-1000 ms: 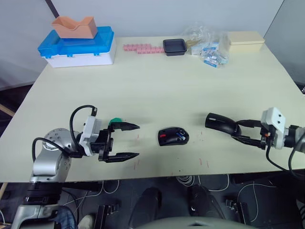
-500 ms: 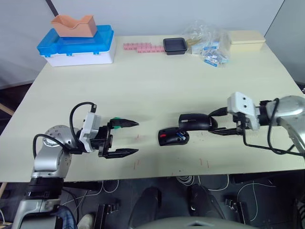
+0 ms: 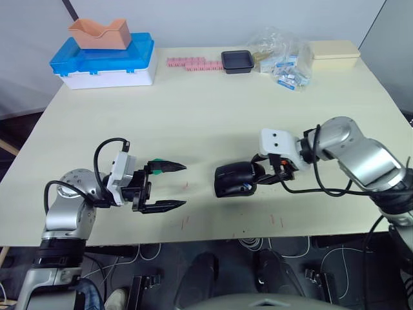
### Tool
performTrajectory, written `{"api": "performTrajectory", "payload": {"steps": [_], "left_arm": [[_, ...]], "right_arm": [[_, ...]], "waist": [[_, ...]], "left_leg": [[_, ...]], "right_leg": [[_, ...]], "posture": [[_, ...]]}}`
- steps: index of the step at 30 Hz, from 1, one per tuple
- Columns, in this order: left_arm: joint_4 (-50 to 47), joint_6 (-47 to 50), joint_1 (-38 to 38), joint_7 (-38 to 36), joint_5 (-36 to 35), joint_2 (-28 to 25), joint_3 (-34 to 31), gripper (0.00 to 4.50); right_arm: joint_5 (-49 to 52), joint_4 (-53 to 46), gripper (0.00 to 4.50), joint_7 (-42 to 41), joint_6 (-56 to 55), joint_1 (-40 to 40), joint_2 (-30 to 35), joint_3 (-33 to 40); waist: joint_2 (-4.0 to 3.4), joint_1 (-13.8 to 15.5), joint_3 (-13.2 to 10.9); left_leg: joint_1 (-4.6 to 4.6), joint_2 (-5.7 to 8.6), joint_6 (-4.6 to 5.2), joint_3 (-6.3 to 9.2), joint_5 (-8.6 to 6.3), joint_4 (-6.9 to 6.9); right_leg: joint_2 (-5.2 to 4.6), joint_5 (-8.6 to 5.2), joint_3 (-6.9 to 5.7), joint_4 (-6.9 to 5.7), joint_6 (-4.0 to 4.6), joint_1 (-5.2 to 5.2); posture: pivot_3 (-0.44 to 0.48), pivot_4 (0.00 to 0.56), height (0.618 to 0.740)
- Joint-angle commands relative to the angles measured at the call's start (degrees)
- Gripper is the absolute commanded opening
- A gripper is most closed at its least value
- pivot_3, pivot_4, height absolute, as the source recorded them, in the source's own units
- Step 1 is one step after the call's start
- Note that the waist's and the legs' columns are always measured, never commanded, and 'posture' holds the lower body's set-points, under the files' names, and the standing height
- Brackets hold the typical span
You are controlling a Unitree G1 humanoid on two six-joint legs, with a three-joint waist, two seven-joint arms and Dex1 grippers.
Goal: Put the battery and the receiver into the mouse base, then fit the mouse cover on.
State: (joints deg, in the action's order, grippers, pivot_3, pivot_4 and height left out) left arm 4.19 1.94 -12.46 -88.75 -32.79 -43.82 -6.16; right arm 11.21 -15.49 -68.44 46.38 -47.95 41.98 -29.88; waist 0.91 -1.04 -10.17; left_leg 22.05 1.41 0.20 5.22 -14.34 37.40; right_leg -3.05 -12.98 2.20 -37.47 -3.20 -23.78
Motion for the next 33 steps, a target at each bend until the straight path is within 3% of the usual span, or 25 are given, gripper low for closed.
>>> {"api": "performTrajectory", "payload": {"steps": [1,14,33], "left_arm": [[-0.81,-1.02,0.29,-1.95,-0.42,-1.26,-1.22,4.5],[-0.91,-1.28,0.96,-1.95,-0.59,-1.75,-1.25,4.5],[-0.36,-1.82,1.05,-1.82,-0.4,-1.54,-0.93,4.5]], "right_arm": [[-1.71,-0.59,2.41,1.26,3.21,-2.36,-1.71,-1.9],[-4.63,1.05,2.41,2.52,5.76,-3.16,-4.25,-5.71],[-6.57,1.77,2.41,1.76,5.99,-2.79,-2.8,-7.19]], "waist": [[-0.01,-0.04,0.0],[-0.01,-0.13,-0.01],[-0.02,-0.27,-0.01]], "left_leg": [[0.01,0.0,0.0,0.01,0.0,0.0],[0.02,0.0,0.0,0.01,0.0,0.0],[0.02,0.0,0.0,0.02,0.0,0.0]], "right_leg": [[0.0,0.0,-0.01,0.0,0.0,-0.01],[0.01,0.0,-0.02,-0.01,0.0,-0.03],[0.01,0.0,-0.03,-0.01,0.0,-0.03]], "posture": [[0.0,0.15,0.74],[0.0,0.15,0.74],[0.0,0.15,0.74]]}}
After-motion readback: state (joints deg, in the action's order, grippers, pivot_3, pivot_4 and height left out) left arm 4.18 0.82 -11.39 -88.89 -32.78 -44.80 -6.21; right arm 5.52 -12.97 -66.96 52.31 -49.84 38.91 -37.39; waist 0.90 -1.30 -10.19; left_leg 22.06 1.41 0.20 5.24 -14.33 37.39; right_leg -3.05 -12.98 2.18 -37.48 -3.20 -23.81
